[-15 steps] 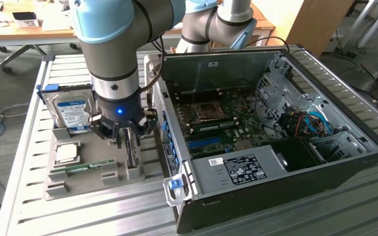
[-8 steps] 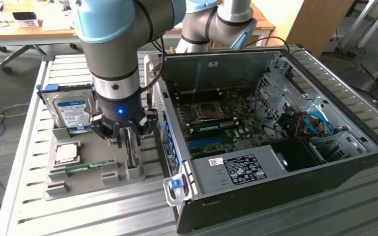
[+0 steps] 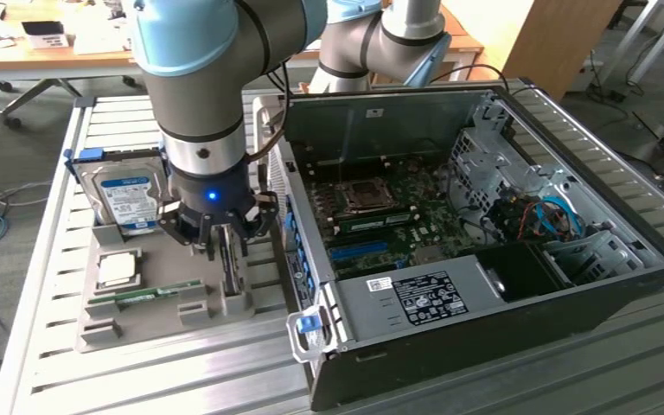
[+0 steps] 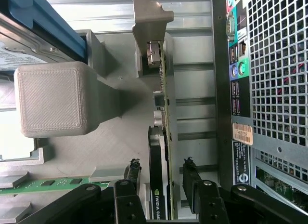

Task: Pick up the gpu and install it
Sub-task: 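Pick up the gpu and move the gpu toward the slot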

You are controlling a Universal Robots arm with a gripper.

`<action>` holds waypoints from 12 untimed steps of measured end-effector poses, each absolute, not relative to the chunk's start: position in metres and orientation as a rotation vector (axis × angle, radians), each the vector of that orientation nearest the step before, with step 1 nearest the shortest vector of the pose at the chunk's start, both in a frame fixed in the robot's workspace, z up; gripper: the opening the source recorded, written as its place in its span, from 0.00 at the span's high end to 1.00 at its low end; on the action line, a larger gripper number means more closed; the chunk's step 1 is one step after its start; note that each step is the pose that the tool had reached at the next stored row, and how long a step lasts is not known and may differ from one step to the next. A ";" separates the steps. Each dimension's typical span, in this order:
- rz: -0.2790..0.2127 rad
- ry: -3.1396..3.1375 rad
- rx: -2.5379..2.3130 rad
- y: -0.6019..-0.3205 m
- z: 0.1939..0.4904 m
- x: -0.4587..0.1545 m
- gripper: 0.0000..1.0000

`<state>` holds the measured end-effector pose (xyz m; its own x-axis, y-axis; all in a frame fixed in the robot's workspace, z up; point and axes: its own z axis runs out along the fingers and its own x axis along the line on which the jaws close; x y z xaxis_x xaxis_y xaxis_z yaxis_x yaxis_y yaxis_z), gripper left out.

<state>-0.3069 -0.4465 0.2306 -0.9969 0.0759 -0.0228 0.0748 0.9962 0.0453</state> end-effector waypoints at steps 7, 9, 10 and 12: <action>0.069 3.114 0.117 -0.447 0.231 -0.307 0.53; 0.069 3.114 0.118 -0.447 0.231 -0.307 0.59; 0.069 3.114 0.117 -0.447 0.231 -0.307 0.59; 0.069 3.114 0.117 -0.447 0.231 -0.307 0.65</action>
<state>-0.3068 -0.4465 0.2306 -0.9969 0.0758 -0.0228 0.0747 0.9962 0.0453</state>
